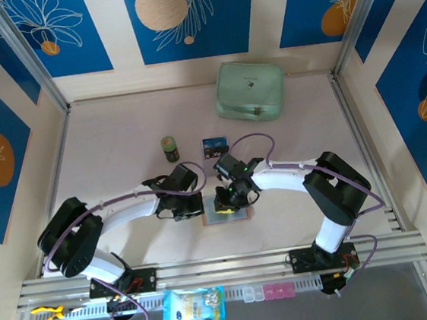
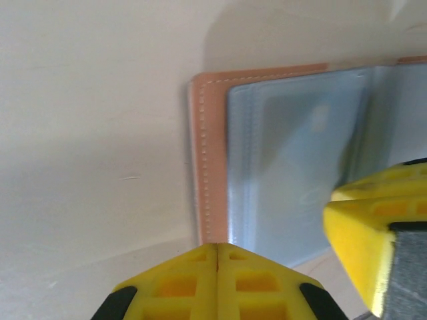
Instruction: Take the credit cards out of the card holder
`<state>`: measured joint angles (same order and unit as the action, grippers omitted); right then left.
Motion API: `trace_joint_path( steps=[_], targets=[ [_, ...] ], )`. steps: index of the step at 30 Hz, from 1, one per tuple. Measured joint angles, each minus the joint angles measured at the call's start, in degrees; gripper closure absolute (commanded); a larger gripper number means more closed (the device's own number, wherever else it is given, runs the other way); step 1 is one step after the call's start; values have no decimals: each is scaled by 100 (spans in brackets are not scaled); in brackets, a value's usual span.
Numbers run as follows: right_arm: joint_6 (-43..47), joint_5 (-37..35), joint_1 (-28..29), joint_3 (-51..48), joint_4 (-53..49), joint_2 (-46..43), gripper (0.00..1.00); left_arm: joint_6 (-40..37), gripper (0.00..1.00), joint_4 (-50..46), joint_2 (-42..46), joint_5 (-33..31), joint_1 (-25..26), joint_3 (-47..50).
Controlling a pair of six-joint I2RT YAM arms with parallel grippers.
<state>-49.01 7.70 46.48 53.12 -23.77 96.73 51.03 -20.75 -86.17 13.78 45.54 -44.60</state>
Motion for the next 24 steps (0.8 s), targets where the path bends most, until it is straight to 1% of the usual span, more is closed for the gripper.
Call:
trace_joint_path(
  steps=[9, 16, 24],
  targets=[
    [-31, 98, 44, 0, 229, -9, 77, -4, 99, 31, -326, 48, 26, -24],
    [-61, 197, 85, 13, 354, 50, 77, -11, 100, -195, -323, -177, 26, -24],
    [-63, 275, 160, 168, 363, 256, 78, -11, 100, -376, -223, -289, 24, 9]
  ],
)
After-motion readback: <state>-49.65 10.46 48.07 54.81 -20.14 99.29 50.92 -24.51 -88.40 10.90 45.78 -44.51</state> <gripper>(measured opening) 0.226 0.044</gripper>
